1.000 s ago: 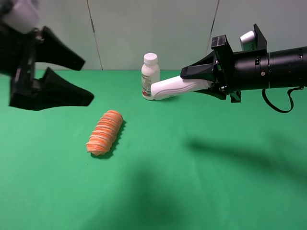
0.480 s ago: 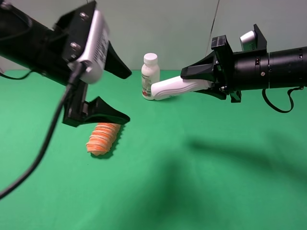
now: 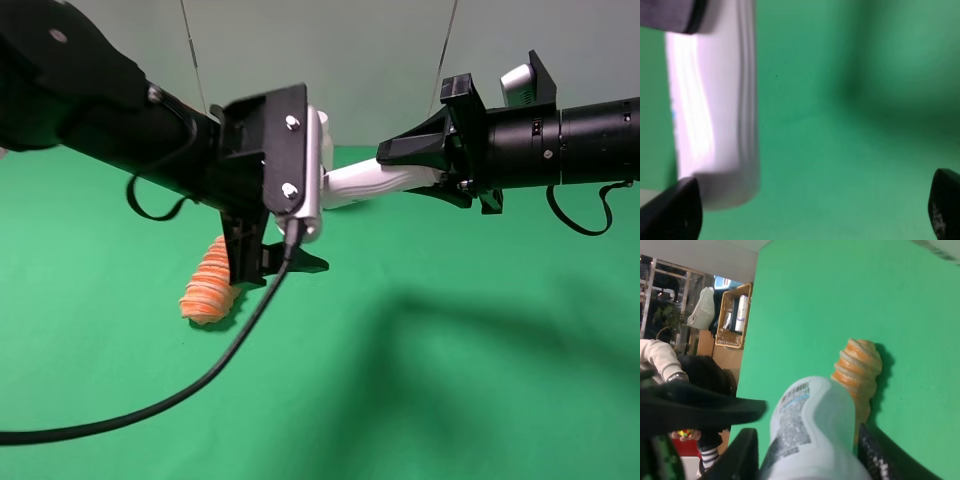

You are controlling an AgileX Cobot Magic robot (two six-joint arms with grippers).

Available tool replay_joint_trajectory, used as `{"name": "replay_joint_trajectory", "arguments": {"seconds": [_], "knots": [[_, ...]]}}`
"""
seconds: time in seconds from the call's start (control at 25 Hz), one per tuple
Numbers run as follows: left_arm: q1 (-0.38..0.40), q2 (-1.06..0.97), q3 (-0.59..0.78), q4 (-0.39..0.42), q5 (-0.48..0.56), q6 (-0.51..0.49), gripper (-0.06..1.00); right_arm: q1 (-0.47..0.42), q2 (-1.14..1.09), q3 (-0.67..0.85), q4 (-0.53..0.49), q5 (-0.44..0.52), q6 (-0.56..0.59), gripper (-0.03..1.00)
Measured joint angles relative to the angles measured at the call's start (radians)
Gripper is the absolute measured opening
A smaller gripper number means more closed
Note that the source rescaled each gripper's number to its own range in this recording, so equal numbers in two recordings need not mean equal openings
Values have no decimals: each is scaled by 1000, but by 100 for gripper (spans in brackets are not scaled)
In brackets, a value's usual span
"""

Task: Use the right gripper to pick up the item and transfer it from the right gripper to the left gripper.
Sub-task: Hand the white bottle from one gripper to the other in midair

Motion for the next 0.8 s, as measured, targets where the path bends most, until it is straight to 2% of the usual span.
{"name": "replay_joint_trajectory", "arguments": {"seconds": [0.32, 0.8], "knots": [[-8, 26, -43, -1, -78, 11, 89, 0, 0, 0, 1, -5, 0, 1], [-17, 156, -152, -4, -91, 14, 89, 0, 0, 0, 0, -4, 0, 1]]}}
